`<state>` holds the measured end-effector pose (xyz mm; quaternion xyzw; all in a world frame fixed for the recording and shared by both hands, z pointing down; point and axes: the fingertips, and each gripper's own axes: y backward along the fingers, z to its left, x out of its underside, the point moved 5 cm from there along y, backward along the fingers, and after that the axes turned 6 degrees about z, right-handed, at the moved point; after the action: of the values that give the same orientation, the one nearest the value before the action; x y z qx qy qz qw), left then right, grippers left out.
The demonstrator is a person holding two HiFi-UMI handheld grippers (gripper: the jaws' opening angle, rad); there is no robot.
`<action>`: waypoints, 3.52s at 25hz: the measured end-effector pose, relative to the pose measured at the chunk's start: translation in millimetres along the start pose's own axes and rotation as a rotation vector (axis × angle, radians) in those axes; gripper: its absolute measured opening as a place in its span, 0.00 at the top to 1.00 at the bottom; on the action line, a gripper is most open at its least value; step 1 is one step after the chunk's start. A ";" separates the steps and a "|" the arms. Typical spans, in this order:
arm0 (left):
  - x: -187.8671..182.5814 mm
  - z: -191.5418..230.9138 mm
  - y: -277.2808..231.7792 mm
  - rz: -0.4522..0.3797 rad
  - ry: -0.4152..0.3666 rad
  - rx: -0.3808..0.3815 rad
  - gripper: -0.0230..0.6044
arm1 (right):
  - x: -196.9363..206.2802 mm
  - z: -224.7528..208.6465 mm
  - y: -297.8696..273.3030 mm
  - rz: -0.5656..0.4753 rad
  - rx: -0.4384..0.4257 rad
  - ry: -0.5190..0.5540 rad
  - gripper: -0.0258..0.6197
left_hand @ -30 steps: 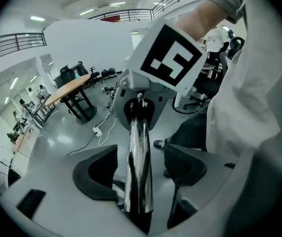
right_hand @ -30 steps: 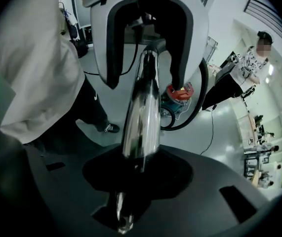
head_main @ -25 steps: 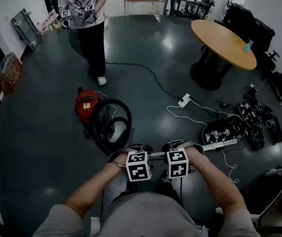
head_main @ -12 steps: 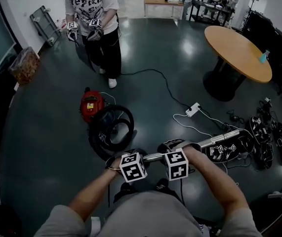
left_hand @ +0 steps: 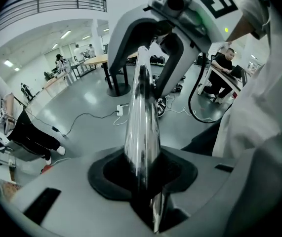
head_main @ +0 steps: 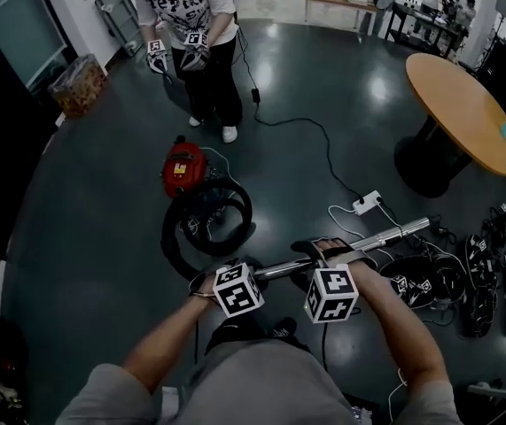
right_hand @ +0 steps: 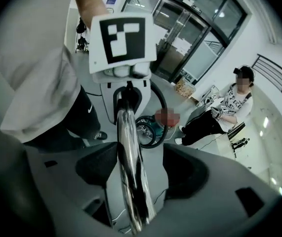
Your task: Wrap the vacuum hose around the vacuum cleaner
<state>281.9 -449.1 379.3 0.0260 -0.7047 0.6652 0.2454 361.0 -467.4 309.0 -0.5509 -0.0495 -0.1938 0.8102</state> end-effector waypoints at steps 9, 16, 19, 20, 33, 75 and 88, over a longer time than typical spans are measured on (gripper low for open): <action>12.2 43.0 -47.1 0.020 0.101 -0.020 0.74 | 49.0 -57.5 -11.9 -0.010 -0.064 -0.170 0.54; 17.3 93.0 -90.7 -0.051 0.230 0.047 0.74 | 87.3 -92.5 -102.9 0.132 -0.237 -0.040 0.54; 25.5 114.3 -110.4 -0.045 0.288 0.012 0.74 | 92.1 -111.2 -137.7 0.138 -0.290 0.019 0.54; 29.1 120.1 -118.3 -0.032 0.306 0.002 0.74 | 95.0 -115.8 -149.9 0.145 -0.312 0.046 0.54; 98.9 137.2 -270.6 0.044 0.482 0.053 0.74 | 142.6 -87.6 -341.8 0.077 -0.522 0.351 0.68; 331.6 176.5 -735.9 0.070 0.719 -0.042 0.61 | 269.2 95.2 -848.9 0.101 -0.527 0.551 0.72; 317.1 177.9 -700.2 -0.063 0.791 -0.033 0.61 | 273.6 98.0 -862.3 0.140 -0.536 0.409 0.71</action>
<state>202.3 -605.8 1148.4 -0.2147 -0.5651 0.6047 0.5186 307.8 -723.0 1180.7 -0.6958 0.2047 -0.2502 0.6413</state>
